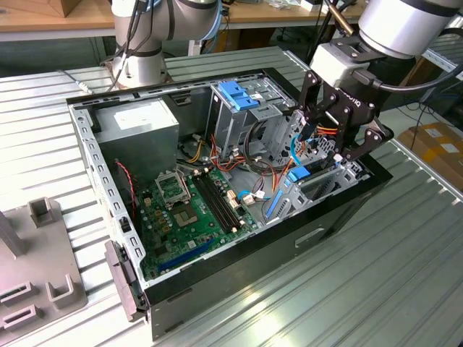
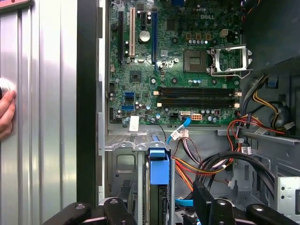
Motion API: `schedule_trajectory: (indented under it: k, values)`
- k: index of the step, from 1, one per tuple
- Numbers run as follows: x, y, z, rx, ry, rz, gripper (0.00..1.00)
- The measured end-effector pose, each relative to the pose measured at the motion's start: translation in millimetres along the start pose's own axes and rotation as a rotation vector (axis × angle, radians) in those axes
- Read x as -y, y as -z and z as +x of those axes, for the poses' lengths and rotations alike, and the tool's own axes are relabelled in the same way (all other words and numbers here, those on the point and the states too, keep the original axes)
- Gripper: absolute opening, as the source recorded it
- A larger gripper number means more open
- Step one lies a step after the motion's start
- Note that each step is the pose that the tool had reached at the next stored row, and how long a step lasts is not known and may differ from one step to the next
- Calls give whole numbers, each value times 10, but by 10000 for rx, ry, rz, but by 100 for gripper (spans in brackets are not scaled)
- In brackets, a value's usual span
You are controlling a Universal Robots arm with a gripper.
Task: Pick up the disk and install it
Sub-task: 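Insert the disk into the insertion slot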
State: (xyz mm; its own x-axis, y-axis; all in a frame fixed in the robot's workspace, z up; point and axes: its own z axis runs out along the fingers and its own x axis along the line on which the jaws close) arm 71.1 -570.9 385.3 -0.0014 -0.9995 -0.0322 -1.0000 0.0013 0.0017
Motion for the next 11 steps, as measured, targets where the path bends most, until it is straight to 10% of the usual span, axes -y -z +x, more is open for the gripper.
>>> schedule_trajectory:
  k: [5,11]
  values:
    - [194,-12,-6,2,1,-1,62]
    - [212,-114,-110,2,0,-3,62]
